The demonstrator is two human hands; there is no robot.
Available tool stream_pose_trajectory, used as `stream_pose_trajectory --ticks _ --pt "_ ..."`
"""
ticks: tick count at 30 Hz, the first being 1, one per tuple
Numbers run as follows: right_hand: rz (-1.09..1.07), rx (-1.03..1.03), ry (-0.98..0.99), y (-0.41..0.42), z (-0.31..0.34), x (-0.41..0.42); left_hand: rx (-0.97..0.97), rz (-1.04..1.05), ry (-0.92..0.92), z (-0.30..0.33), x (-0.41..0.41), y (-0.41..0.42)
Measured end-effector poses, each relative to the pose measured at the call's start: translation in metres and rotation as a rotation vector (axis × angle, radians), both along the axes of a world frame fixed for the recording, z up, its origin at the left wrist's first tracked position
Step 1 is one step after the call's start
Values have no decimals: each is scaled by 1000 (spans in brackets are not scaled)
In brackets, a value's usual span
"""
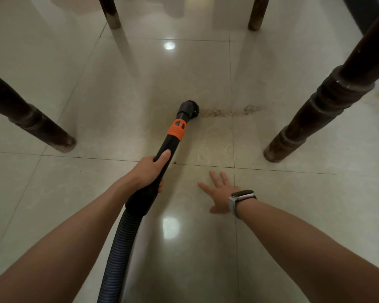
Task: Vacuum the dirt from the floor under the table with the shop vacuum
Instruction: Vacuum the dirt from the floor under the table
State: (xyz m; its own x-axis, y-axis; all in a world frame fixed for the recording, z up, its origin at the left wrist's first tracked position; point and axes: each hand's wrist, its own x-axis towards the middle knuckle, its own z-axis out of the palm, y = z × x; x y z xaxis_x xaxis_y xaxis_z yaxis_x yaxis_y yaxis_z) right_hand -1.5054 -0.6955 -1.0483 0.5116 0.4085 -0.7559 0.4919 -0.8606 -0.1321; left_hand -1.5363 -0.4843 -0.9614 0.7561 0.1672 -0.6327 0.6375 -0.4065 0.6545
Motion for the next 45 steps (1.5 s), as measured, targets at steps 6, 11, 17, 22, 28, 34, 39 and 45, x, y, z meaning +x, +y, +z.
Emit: stream_pose_trajectory --ticks 6,11,17,22,28,34,39,45 --pt "-3 15 22 0 3 2 -6 -39 22 3 -6 -6" --pt "-2 18 20 0 4 2 6 -68 34 3 -17 -10" --pt "-11 24 24 0 4 2 39 -64 15 3 -1 -21" --pt "-12 26 32 -1 6 3 30 -53 13 2 11 -25" --pt "-2 18 52 -1 8 4 14 -77 17 3 11 -24" --pt "-3 26 55 0 9 4 -1 -87 31 5 9 -28" --pt "-11 32 62 -1 7 5 1 -102 33 6 9 -38" --pt "-17 40 61 -2 7 5 4 -98 18 4 13 -40"
